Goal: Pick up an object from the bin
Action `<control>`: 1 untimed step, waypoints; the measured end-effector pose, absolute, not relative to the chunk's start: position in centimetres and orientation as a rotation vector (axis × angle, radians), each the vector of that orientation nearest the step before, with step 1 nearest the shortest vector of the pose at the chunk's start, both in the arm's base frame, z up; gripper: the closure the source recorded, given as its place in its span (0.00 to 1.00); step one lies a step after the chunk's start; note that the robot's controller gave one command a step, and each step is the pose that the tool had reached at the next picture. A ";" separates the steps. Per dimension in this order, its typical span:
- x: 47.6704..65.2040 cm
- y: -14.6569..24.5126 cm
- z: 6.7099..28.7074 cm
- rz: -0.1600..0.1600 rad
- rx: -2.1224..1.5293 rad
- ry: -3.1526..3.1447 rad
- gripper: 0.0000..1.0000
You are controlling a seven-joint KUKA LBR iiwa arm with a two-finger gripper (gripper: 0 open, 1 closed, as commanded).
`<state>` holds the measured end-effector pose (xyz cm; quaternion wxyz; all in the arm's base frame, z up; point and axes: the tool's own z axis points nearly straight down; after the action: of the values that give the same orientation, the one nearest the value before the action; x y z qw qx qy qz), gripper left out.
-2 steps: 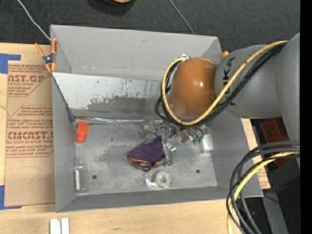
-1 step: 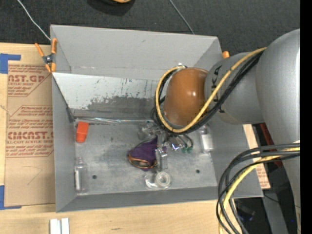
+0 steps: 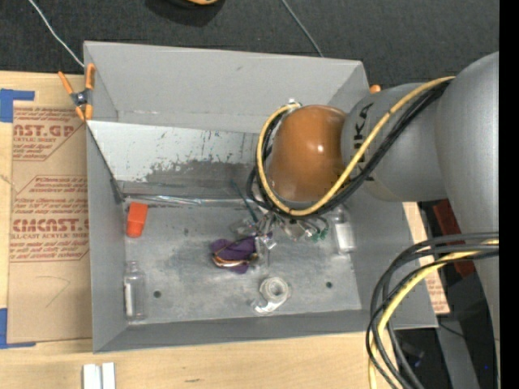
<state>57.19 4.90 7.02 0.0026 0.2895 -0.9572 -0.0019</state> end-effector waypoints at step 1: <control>57.2 4.9 7.0 -0.006 0.906 -3.003 1.00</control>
Offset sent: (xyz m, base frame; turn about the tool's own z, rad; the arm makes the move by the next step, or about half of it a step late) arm 0.0000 -0.0001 0.0665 0.0000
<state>57.18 4.90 7.02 0.0026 0.2889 -0.9573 -0.0020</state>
